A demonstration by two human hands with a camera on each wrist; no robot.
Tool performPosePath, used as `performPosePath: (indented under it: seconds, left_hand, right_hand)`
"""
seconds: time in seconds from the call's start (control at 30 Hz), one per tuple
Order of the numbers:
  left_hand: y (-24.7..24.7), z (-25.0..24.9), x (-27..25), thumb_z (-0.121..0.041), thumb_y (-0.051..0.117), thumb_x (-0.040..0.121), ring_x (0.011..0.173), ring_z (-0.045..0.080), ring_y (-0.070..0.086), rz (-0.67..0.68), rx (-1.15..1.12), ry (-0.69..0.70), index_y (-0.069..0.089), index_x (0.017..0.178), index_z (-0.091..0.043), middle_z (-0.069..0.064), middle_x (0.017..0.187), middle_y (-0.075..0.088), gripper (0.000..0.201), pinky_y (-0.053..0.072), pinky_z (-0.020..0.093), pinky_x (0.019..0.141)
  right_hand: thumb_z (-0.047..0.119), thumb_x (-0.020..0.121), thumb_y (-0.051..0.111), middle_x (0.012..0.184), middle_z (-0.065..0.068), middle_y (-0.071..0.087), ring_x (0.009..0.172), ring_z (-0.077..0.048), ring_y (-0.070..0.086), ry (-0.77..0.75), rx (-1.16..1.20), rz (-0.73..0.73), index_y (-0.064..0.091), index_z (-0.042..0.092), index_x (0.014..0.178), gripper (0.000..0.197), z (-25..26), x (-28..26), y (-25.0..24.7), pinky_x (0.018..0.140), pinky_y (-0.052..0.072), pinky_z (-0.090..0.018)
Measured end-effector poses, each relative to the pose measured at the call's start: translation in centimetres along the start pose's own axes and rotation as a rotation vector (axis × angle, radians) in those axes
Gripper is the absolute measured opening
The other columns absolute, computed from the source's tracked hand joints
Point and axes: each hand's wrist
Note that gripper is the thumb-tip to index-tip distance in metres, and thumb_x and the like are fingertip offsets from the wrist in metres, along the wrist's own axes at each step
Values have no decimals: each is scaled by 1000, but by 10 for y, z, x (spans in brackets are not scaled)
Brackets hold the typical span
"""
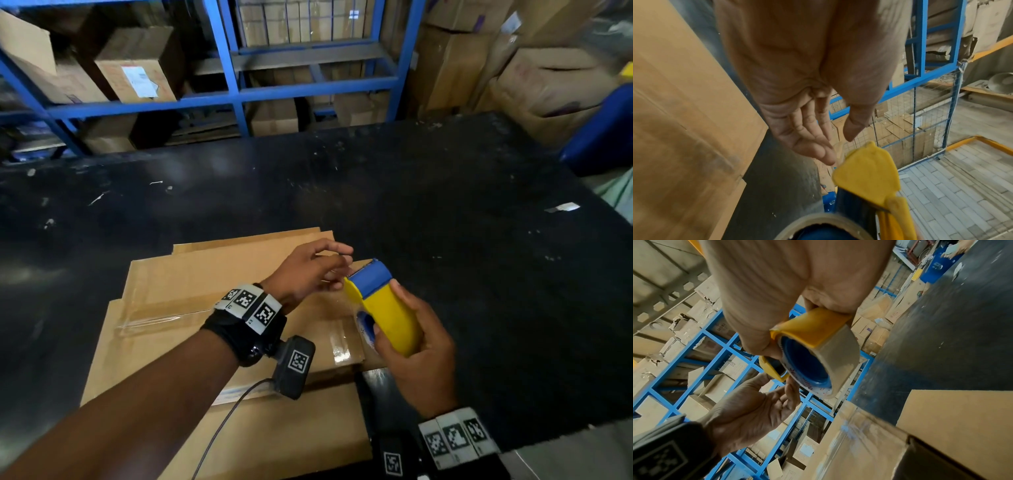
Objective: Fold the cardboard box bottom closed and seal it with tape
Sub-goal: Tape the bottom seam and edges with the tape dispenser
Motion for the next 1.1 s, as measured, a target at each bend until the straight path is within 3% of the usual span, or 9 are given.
performPosePath:
  seconds: [0.1,0.3,0.47,0.57,0.7,0.8,0.87,1.0,1.1]
  left_hand:
    - [-10,0,-3,-12,72,93,92,19,69,35,20,16,67,125,-13,17,101,76,32,57,28,77]
    - [-27,1,1,0,67,94,85,20,72,35,173,91,69,120,-10,14,88,76,28,60,34,79]
    - [-43,-5,18,4,68,92,87,24,73,79,304,128,70,110,-19,23,93,76,29,60,34,83]
    - [-52,-8,41,7,68,90,84,15,74,94,359,141,69,108,-19,6,81,77,32,61,32,80]
    - [-61,-19,77,8,74,86,71,6,72,129,413,152,67,105,-18,-3,69,74,33,58,24,70]
    - [-76,-35,105,8,78,81,63,12,67,84,402,169,65,102,-15,5,71,72,34,55,25,65]
    - [-90,-44,127,5,80,81,65,16,66,35,430,162,64,101,-17,6,73,72,34,56,30,68]
    - [-111,-44,168,1,82,80,75,25,71,9,470,121,65,101,-18,8,77,76,33,58,52,89]
    - [-111,-35,188,-3,81,83,75,16,74,18,527,117,65,104,-19,5,82,77,30,61,42,86]
  right_hand:
    - [9,74,83,124,15,58,103,-1,61,-6,2,-32,54,29,140,75,7,-8,10,78,51,-13]
    - [8,71,86,121,8,61,104,-3,61,9,-48,-68,56,26,139,76,18,-14,33,79,50,-13]
    - [27,75,82,118,26,52,102,2,58,51,-143,-73,51,35,142,74,24,-7,47,76,50,-16]
    - [27,74,84,116,30,49,103,8,56,58,-203,-74,51,33,143,77,26,5,58,77,48,-13]
    - [25,72,88,104,21,53,89,9,53,79,-299,-107,54,30,141,78,30,21,68,76,42,-4]
    - [28,71,89,105,7,62,87,2,53,109,-355,-139,57,32,139,76,33,24,66,76,45,-13]
    - [30,69,90,105,11,60,89,-4,56,142,-384,-136,56,33,138,77,35,22,65,75,48,-20]
    - [28,62,95,99,15,50,79,-3,51,222,-423,-137,58,26,137,84,33,26,75,69,32,-7]
    - [28,64,93,95,26,45,79,13,49,269,-394,-139,52,34,138,85,31,37,89,70,28,-7]
Point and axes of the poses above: each hand's wrist, its own x-axis towards the middle knuckle, its own y-axis out of the palm, z = x × y
